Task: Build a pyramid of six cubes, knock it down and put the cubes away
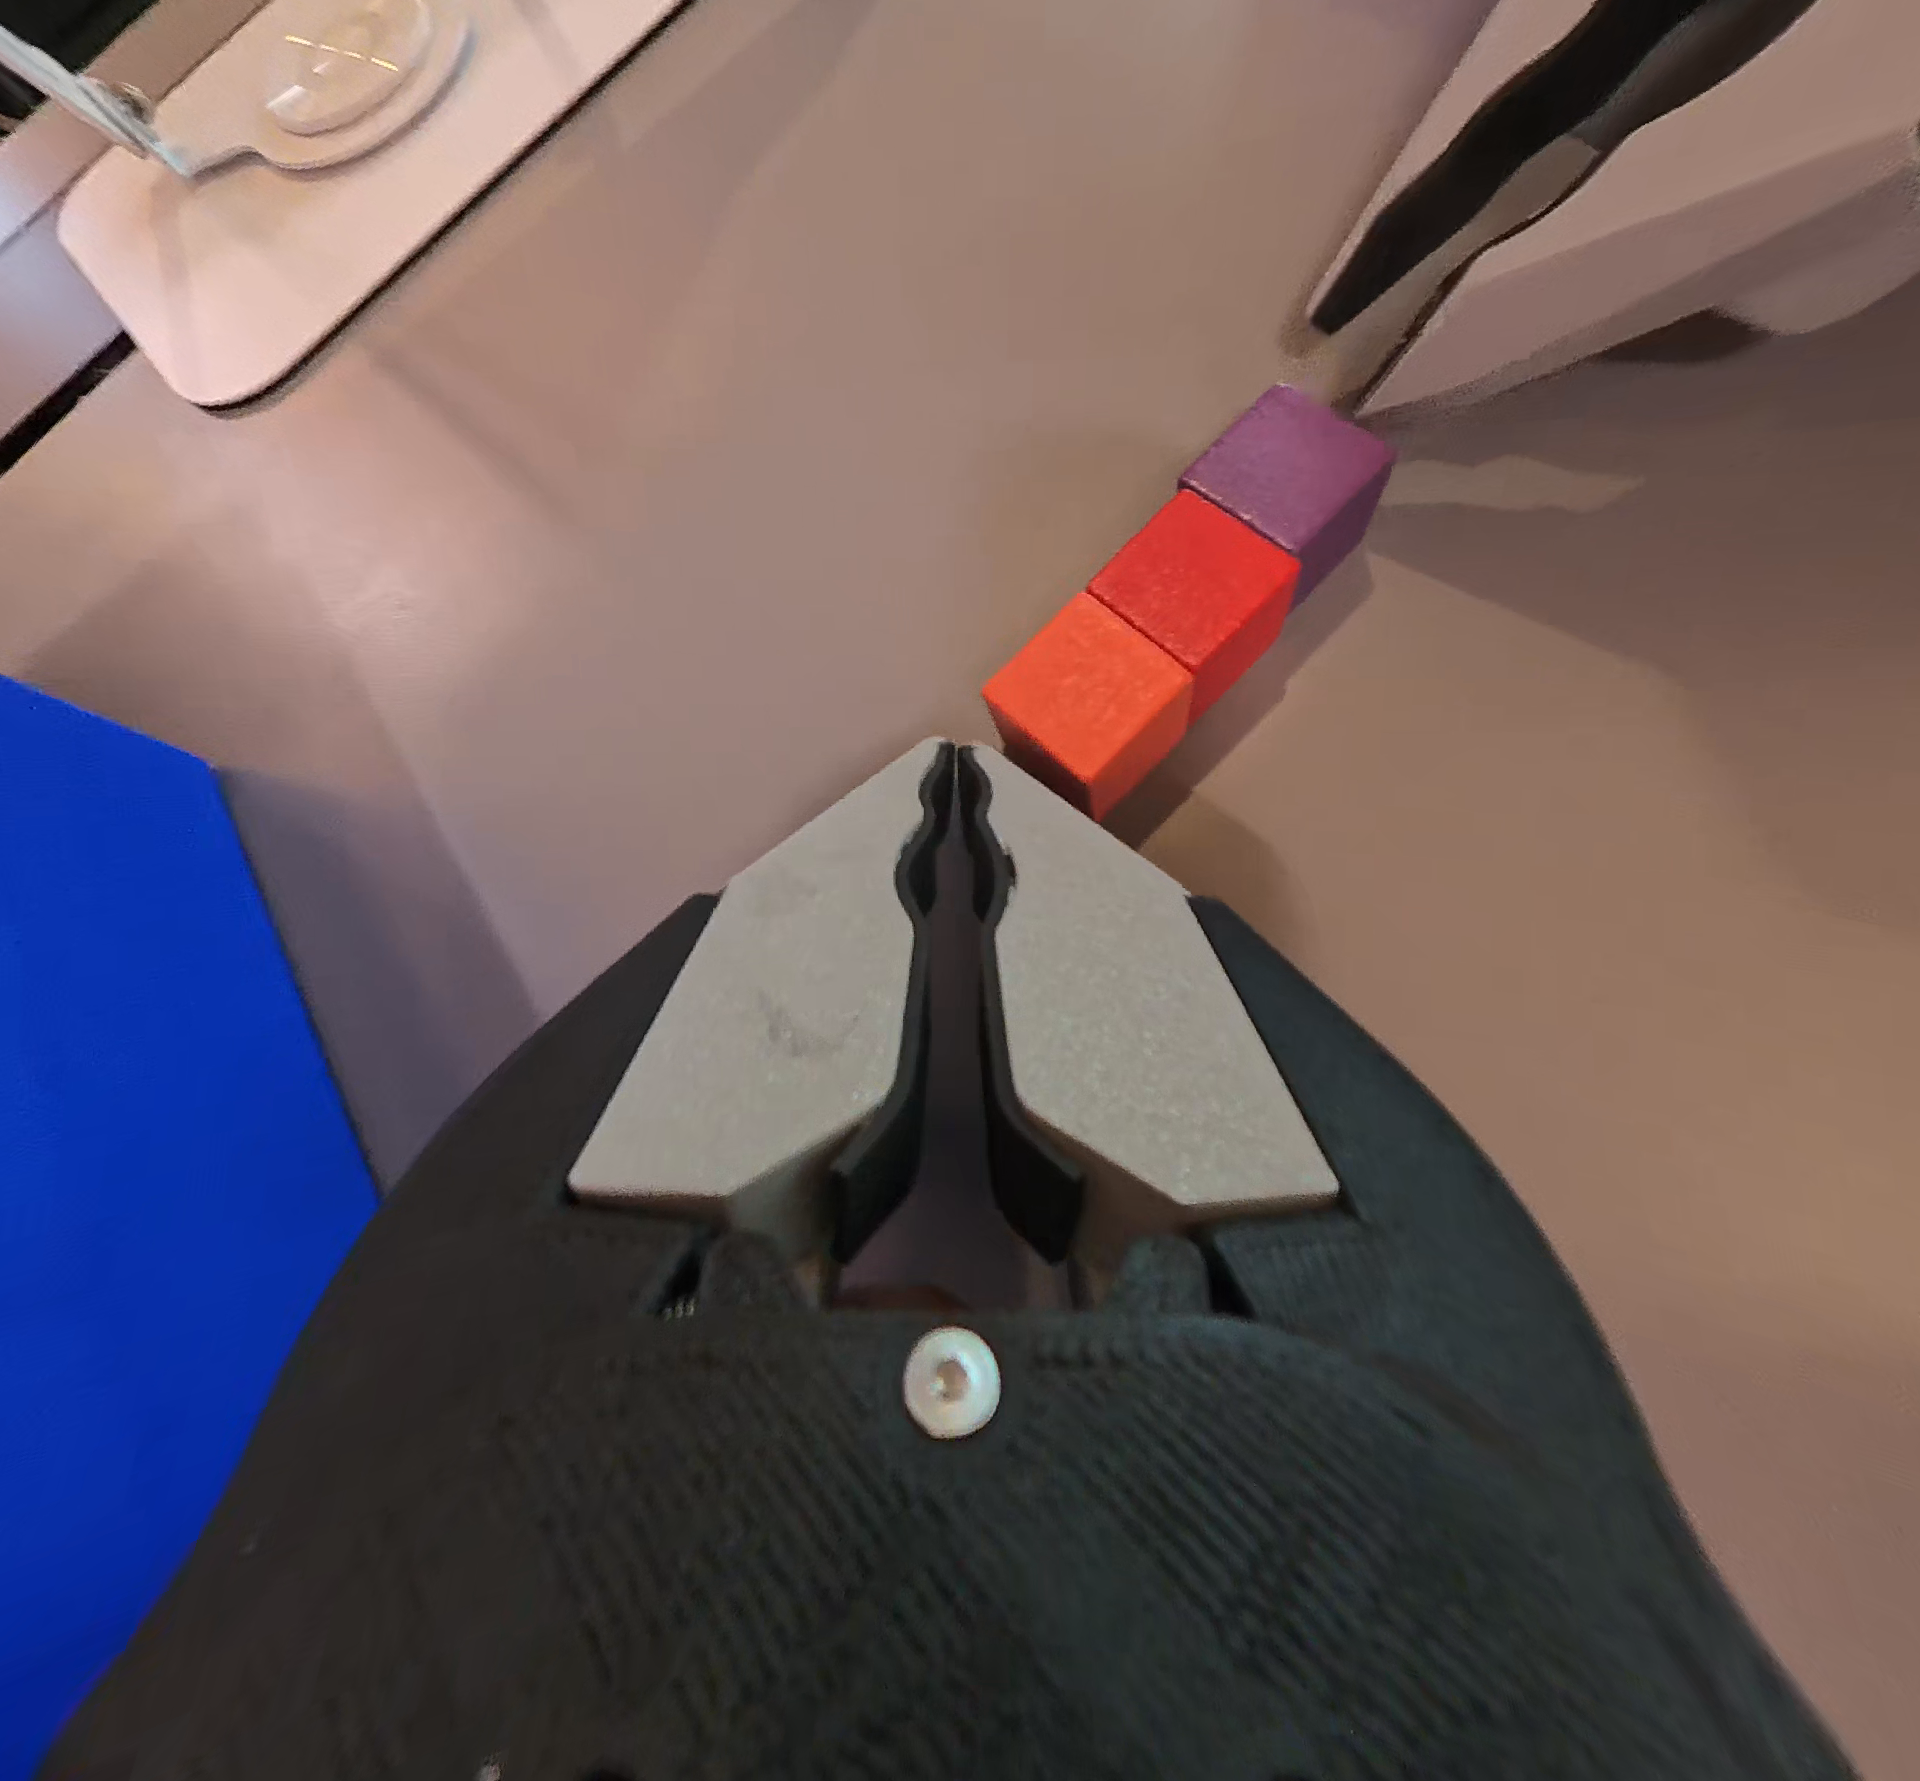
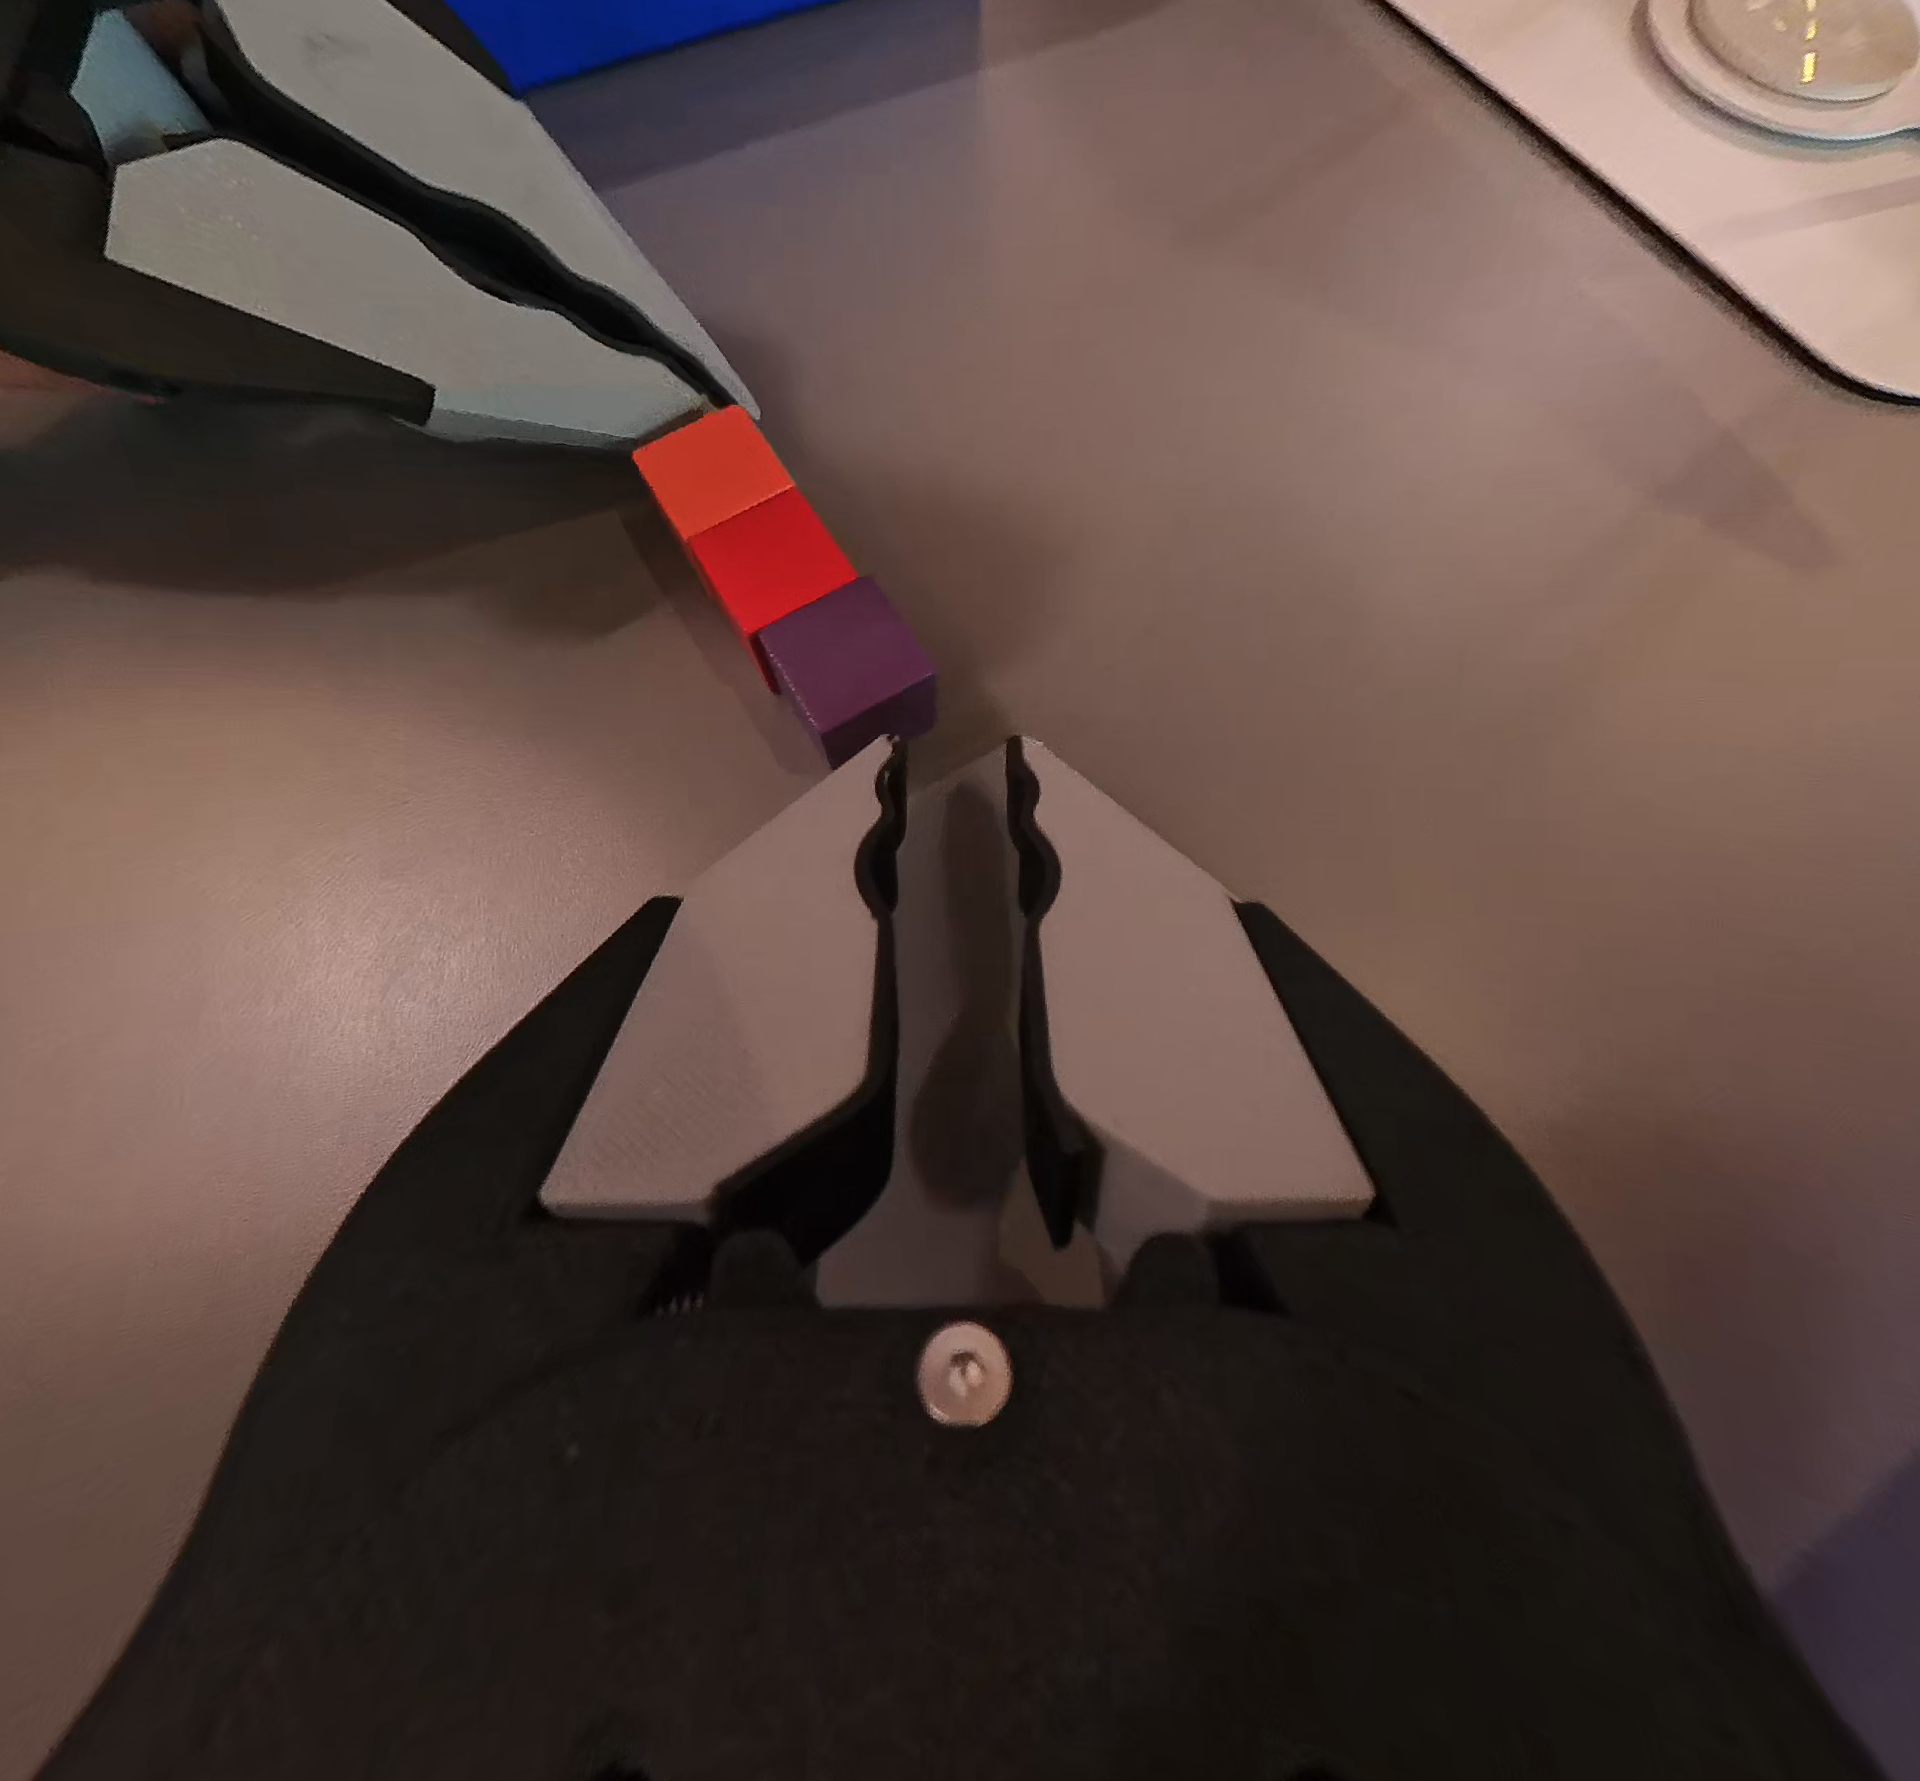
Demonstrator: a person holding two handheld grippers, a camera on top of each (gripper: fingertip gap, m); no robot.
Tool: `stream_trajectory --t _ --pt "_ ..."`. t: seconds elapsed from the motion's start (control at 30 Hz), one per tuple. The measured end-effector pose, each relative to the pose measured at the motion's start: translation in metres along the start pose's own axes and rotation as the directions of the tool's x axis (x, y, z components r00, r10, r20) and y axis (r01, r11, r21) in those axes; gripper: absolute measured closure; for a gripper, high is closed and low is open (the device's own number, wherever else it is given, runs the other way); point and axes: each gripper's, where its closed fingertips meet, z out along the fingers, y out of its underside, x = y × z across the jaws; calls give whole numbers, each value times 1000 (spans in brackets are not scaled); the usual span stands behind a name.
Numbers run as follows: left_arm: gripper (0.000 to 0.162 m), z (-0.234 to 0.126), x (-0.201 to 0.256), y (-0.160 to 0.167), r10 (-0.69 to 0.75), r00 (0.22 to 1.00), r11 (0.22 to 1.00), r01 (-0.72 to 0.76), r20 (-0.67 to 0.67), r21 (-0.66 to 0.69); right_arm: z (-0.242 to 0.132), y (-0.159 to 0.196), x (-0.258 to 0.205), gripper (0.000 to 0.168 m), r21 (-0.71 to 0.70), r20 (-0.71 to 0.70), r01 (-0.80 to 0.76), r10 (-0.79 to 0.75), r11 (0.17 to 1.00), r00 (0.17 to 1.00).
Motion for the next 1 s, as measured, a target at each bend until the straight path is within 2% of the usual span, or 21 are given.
stream_trajectory --t 0.13,0.27,0.37,0.47,0.57,0.63,0.7,0.77,0.8,0.87,0.9,1.0 --pt "162 -12 -9 -8 25 994 996 -34 110 79 -7 -10 8 150 61 -51 -11 14 998 999" --pt "162 -39 -16 -27 26 974 965 -83 225 247 -14 -20 13 150 125 -117 11 4 992 993" --pt "162 -63 -20 -43 -24 958 929 -84 286 361 -17 -24 17 152 150 -168 44 -18 988 986" --pt "162 -100 -20 -56 -130 943 874 -37 307 484 -21 -26 18 153 172 -193 58 -25 983 981" --pt "162 -158 -13 -70 -174 947 807 -20 271 590 -21 -26 16 153 180 -183 55 -22 982 983" --pt "162 -198 -29 -74 -223 936 788 8 273 616 -21 -27 16 153 180 -185 61 -27 982 982" --pt "162 -217 -53 -67 -257 936 824 83 240 561 -21 -30 15 153 184 -183 59 -25 981 983" --pt "162 -216 -78 -46 -274 940 887 166 204 430 -22 -32 14 153 195 -177 57 -22 979 984" --pt "161 -211 -92 -32 -281 938 913 197 201 358 -23 -33 13 153 197 -176 58 -23 979 984" --pt "141 -191 -115 3 -289 935 949 252 205 189 -23 -33 13 153 199 -179 62 -26 978 983" --pt "136 -180 -127 24 -303 926 952 286 225 104 -24 -32 12 153 199 -179 63 -26 978 983" --pt "135 -146 -131 66 -363 919 923 377 152 -73 -25 -33 12 153 204 -177 62 -26 977 984"
